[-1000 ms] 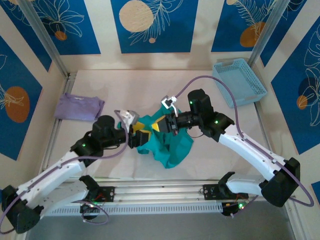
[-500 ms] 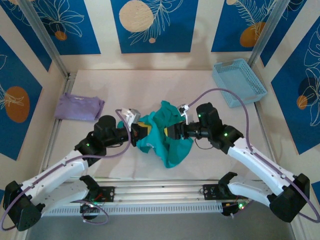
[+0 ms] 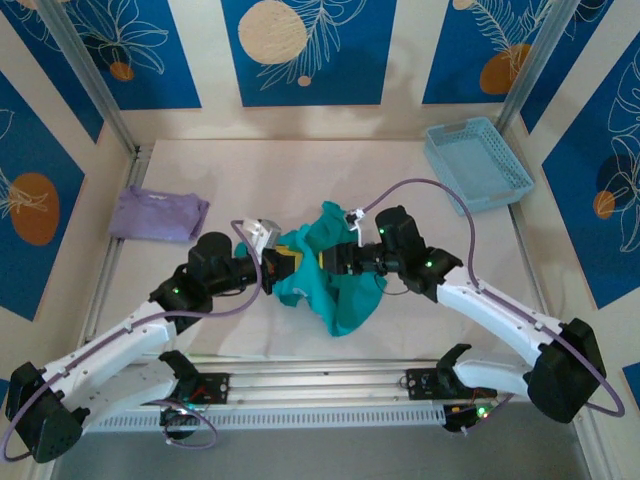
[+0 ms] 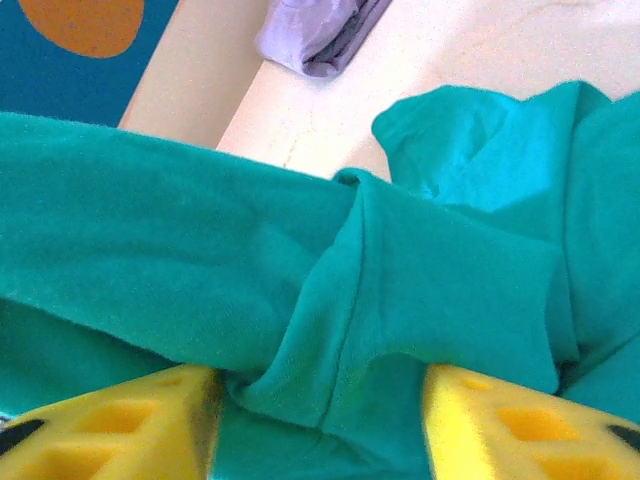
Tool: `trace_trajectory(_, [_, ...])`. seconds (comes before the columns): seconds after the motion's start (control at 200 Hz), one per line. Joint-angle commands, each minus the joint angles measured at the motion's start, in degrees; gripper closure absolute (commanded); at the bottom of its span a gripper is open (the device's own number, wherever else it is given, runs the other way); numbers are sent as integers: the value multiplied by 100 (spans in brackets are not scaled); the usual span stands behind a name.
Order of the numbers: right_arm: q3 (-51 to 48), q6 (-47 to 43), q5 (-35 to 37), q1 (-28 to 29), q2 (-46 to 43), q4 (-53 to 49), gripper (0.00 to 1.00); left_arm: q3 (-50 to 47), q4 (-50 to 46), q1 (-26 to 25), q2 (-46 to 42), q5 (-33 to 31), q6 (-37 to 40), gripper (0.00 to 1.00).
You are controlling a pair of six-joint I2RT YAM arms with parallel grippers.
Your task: Fold the inside-out t-shirt
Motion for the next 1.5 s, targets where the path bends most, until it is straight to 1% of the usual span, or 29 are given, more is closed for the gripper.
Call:
trace_trajectory(0.0, [183, 202, -182, 46, 155, 365, 75, -92, 133, -12, -119, -25, 51, 100])
trace_trajectory(0.04, [204, 154, -193, 46, 125, 377, 89, -102, 57, -4, -139, -157, 76, 100])
trace_trajectory(0.07, [185, 51, -176, 38, 37, 360, 95, -110, -50, -9, -167, -329, 77, 100])
trace_trajectory(0.1, [142, -78, -123, 30, -108, 355, 100, -111, -210, -7, -192, -652, 51, 100])
trace_trajectory(0.13, [69, -203, -91, 7, -255, 395, 100, -123, -408, -5, -223, -1085, -2, 100])
trace_trajectory(0.175, [-75, -375, -159, -28, -506, 582, 100, -159, -687, -11, -237, -1733, -98, 96])
trace_trajectory(0.225, [-258, -508, -363, -59, -701, 882, 100, -222, -890, 0, -221, -2044, -117, 92])
trace_trajectory(0.28, [-369, -607, -545, -60, -798, 1086, 100, -273, -1088, 10, -192, -2106, -108, 83])
trace_trajectory(0.355, [-352, -790, -689, -60, -764, 1070, 100, -341, -1233, 6, -231, -1956, -60, 74])
trace_trajectory(0.435, [-250, -996, -720, -69, -684, 888, 100, -380, -1400, 5, -417, -1867, 2, 61])
trace_trajectory(0.515, [-34, -1254, -721, -94, -545, 500, 100, -324, -1616, 6, -699, -1861, 94, 51])
trace_trajectory(0.605, [215, -1474, -665, -112, -431, 105, 100, -117, -1858, -13, -967, -1861, 151, 41])
trace_trajectory(0.685, [398, -1526, -666, -108, -301, -115, 100, 204, -2199, -106, -983, -1852, 343, 34])
trace_trajectory(0.73, [481, -1494, -693, -113, -220, -199, 100, 397, -2455, -203, -902, -1941, 505, 31])
trace_trajectory(0.78, [561, -1398, -650, -117, -126, -278, 100, 639, -2807, -301, -791, -2202, 656, 30])
trace_trajectory(0.87, [779, -1174, -511, -143, 66, -559, 100, 1061, -3471, -380, -651, -2991, 731, 29])
trace_trajectory(0.92, [917, -1086, -487, -140, 165, -723, 100, 1223, -3637, -391, -654, -3191, 847, 29])
trace_trajectory(1.005, [1044, -1011, -491, -89, 285, -847, 100, 1358, -3513, -474, -623, -3079, 1035, 29])
trace_trajectory(1.055, [1099, -1007, -492, -58, 342, -882, 100, 1472, -3415, -584, -485, -3034, 1184, 27])
trace_trajectory(1.185, [1199, -1049, -551, 25, 470, -950, 100, 1927, -3488, -909, 246, -3124, 1671, 25])
trace_trajectory(1.305, [1230, -1140, -598, 63, 501, -1020, 100, 2217, -3537, -944, 961, -3002, 1928, 26])
trace_trajectory(1.345, [1222, -1186, -614, 64, 491, -1041, 100, 2289, -3522, -951, 1171, -2920, 1964, 28])
trace_trajectory(1.395, [1195, -1254, -647, 63, 441, -1051, 100, 2380, -3500, -941, 1410, -2811, 1969, 35])
trace_trajectory(1.44, [1146, -1331, -657, 63, 359, -1051, 100, 2472, -3508, -930, 1616, -2735, 1914, 44])
trace_trajectory(1.495, [1047, -1486, -661, 55, 222, -1059, 100, 2576, -3533, -880, 1808, -2612, 1760, 59])
